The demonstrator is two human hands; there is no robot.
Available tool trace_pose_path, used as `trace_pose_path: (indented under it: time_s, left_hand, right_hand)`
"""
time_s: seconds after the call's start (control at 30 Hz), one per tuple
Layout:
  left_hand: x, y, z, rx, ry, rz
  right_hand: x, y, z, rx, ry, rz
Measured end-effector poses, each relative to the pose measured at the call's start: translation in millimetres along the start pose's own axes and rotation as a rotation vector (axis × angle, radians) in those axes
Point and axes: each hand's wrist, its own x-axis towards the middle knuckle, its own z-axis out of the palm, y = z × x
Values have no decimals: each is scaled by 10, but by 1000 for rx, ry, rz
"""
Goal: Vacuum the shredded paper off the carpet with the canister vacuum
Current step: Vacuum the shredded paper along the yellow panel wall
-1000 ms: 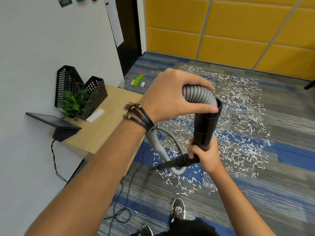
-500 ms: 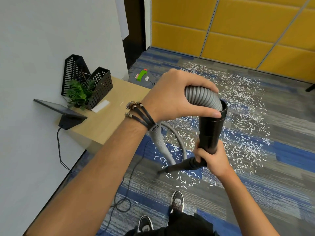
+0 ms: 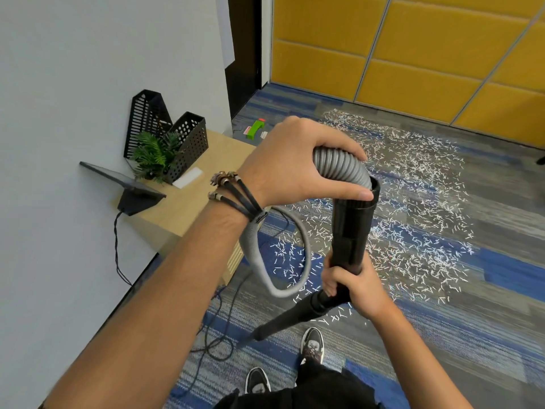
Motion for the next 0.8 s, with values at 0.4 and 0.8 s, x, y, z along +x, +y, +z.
trace_pose_path:
  time_s: [0.4, 0.8]
  left_hand:
    - [-28, 71, -27, -47, 43, 98]
    - [157, -148, 178, -10, 9, 69]
  right_hand:
    - [164, -9, 54, -65, 169, -164]
    - [401, 107, -272, -232, 284, -78]
